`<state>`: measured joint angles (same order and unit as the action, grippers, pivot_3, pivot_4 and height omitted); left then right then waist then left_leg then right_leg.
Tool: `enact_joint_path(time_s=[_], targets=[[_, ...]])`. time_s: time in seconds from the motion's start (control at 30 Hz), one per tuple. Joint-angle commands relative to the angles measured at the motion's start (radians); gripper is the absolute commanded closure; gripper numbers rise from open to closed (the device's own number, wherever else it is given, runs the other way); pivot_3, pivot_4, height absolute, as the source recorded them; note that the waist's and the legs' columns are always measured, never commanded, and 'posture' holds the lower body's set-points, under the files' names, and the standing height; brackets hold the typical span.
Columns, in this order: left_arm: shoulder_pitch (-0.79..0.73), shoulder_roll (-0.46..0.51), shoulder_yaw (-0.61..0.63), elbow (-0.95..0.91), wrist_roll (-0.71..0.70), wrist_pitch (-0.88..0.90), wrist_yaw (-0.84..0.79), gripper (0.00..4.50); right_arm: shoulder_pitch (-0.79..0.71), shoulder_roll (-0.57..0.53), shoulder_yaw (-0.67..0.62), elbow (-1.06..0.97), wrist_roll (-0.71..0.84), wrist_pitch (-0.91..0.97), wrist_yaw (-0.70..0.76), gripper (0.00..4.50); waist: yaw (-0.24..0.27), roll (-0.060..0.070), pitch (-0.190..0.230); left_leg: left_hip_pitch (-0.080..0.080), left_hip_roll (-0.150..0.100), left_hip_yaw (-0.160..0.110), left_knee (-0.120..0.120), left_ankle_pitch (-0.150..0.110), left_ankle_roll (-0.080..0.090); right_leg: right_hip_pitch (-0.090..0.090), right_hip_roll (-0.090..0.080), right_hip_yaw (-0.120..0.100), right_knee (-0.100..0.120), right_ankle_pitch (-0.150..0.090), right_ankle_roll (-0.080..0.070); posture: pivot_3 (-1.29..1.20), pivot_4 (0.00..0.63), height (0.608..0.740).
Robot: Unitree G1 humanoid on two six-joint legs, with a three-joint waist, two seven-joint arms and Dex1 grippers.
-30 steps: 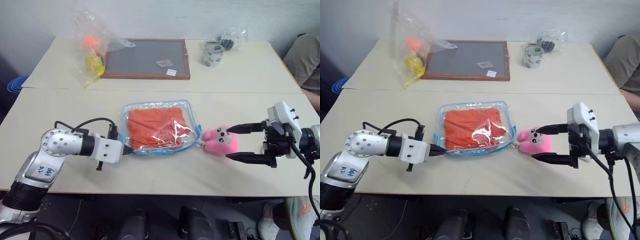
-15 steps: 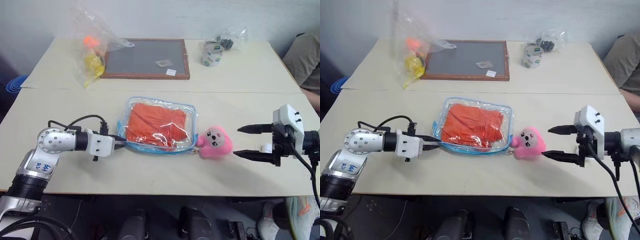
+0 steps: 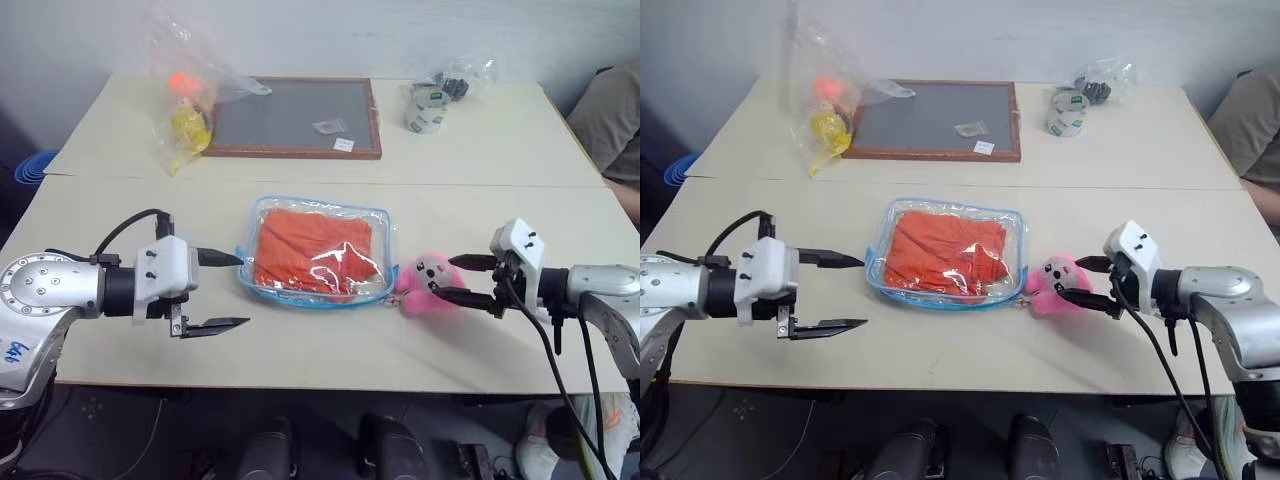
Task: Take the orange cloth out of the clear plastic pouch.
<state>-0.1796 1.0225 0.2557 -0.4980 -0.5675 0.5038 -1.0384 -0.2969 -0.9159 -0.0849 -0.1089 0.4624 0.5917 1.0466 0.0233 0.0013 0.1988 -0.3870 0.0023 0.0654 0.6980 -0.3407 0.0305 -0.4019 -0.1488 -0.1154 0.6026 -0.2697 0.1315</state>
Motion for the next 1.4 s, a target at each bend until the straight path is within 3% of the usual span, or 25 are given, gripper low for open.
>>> enact_joint_path(time_s=[0.03, 0.23, 0.27, 0.47, 0.7, 0.87, 1.13, 1.4], targets=[[0.006, 0.002, 0.073, -0.054, -0.063, 0.07, 0.046, 0.08, 0.004, 0.0, -0.026, -0.001, 0.016, -0.018, 0.028, 2.33, -0.001, 0.0, 0.0, 0.0, 0.0, 0.0, 0.0, 0.0, 0.0, 0.0, 0.0, 0.0, 0.0, 0.0, 0.0, 0.0, 0.15, 0.74], [0.032, -0.009, 0.105, -0.086, -0.075, 0.099, 0.087, 0.08, 0.016, -0.001, -0.065, -0.017, 0.065, -0.004, 0.06, 4.37, 0.0, 0.0, 0.0, 0.0, 0.0, 0.0, 0.0, 0.0, 0.0, 0.0, 0.001, 0.0, 0.0, 0.0, 0.0, 0.0, 0.15, 0.74], [0.036, -0.007, 0.111, -0.089, -0.08, 0.101, 0.087, 0.08, 0.016, -0.001, -0.077, -0.022, 0.075, -0.011, 0.063, 4.44, 0.001, 0.0, 0.0, 0.0, 0.0, 0.0, 0.0, 0.0, 0.0, 0.0, 0.0, 0.0, 0.0, 0.0, 0.0, 0.0, 0.15, 0.74], [0.027, -0.019, 0.11, -0.097, -0.086, 0.109, 0.12, 0.08, 0.007, 0.007, -0.145, -0.091, 0.13, -0.117, 0.124, 4.44, 0.0, 0.0, 0.0, 0.0, 0.0, 0.0, 0.0, 0.0, -0.001, 0.0, 0.001, 0.0, 0.0, 0.0, 0.0, 0.0, 0.15, 0.74], [-0.023, -0.03, 0.076, -0.112, -0.098, 0.128, 0.16, 0.08, 0.017, -0.097, -0.033, -0.17, -0.024, -0.336, 0.276, 4.44, 0.003, 0.0, 0.0, 0.0, 0.0, 0.001, 0.0, 0.0, -0.001, 0.0, 0.001, 0.001, 0.0, 0.0, 0.0, 0.0, 0.15, 0.74], [-0.039, -0.039, 0.046, -0.11, -0.092, 0.128, 0.168, 0.08, -0.014, -0.065, 0.048, -0.217, -0.135, -0.512, 0.271, 4.44, 0.0, 0.0, 0.0, 0.001, 0.0, 0.001, 0.0, 0.0, -0.001, 0.0, 0.001, 0.001, 0.0, 0.0, 0.0, 0.0, 0.15, 0.74], [-0.067, -0.054, 0.008, -0.105, -0.089, 0.127, 0.184, 0.08, 0.066, -0.047, 0.105, -0.293, -0.183, -0.581, 0.237, 4.44, 0.002, 0.0, 0.0, 0.001, 0.0, 0.001, 0.0, 0.0, -0.002, 0.0, 0.001, 0.001, 0.0, 0.0, 0.0, 0.0, 0.15, 0.74], [-0.134, -0.099, -0.091, -0.069, -0.06, 0.112, 0.183, 0.08, -0.024, 0.064, 0.267, -0.168, -0.429, -0.909, 0.164, 4.44, -0.002, 0.0, 0.0, 0.001, 0.0, 0.001, 0.001, 0.0, -0.002, 0.0, 0.002, 0.002, 0.0, 0.0, 0.0, 0.0, 0.15, 0.74]])
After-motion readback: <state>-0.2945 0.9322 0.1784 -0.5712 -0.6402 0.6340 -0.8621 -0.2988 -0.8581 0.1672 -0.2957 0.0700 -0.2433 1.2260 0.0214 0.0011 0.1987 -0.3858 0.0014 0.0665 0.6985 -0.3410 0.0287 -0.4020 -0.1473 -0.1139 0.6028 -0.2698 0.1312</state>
